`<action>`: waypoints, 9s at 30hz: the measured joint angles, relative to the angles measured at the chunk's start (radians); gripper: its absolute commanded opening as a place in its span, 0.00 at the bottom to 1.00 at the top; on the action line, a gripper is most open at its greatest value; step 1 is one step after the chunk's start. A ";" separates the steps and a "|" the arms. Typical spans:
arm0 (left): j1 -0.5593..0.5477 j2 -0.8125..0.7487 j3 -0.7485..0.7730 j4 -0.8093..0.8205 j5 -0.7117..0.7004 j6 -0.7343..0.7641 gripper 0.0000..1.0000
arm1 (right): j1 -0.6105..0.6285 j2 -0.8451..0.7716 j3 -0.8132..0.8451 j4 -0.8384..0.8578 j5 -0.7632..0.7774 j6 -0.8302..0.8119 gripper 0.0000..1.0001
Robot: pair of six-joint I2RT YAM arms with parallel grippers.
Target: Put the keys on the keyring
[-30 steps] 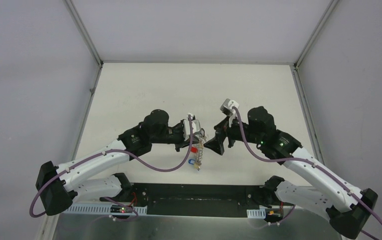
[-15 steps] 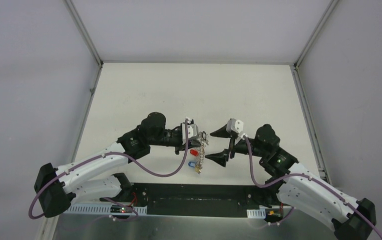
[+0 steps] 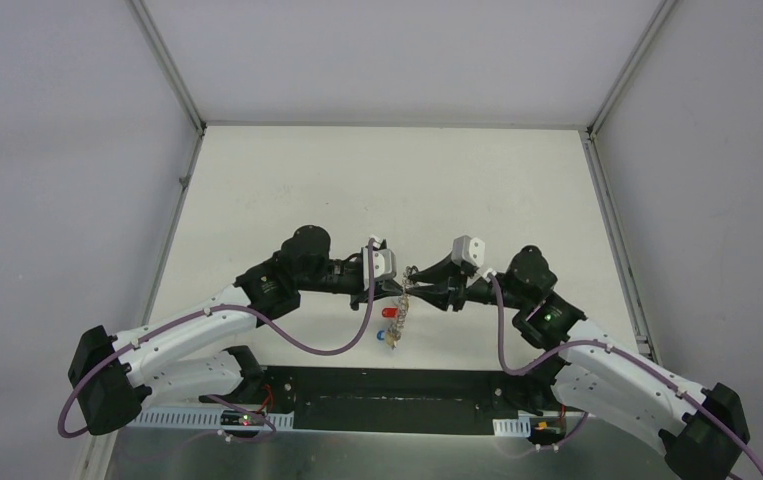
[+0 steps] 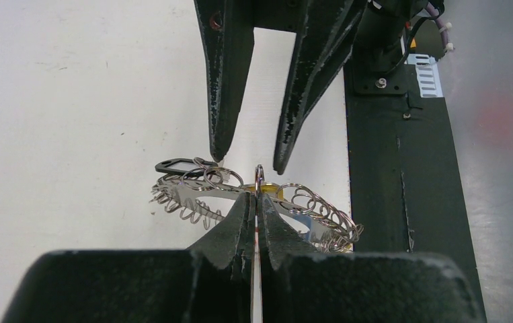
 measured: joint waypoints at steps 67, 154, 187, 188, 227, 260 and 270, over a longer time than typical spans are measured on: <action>-0.034 0.111 0.006 0.072 0.024 0.035 0.32 | 0.000 0.220 0.366 -0.904 -0.019 -0.234 0.00; -0.085 -0.030 -0.310 0.692 -0.045 -0.051 0.00 | -0.036 -0.025 0.121 -0.382 -0.123 -0.062 0.00; -0.085 0.032 -0.085 0.130 -0.037 0.127 0.40 | -0.039 0.236 0.432 -0.955 -0.142 -0.243 0.00; -0.085 0.045 -0.076 0.129 -0.027 0.125 0.39 | -0.039 0.238 0.433 -0.958 -0.142 -0.243 0.00; -0.085 0.134 -0.043 0.186 0.048 0.013 0.00 | -0.039 0.247 0.435 -0.950 -0.138 -0.224 0.56; -0.085 -0.039 -0.264 0.663 0.004 -0.050 0.00 | -0.039 0.005 0.261 -0.541 -0.155 -0.137 0.18; -0.085 -0.039 -0.266 0.668 0.005 -0.050 0.00 | -0.039 0.001 0.248 -0.521 -0.167 -0.133 0.00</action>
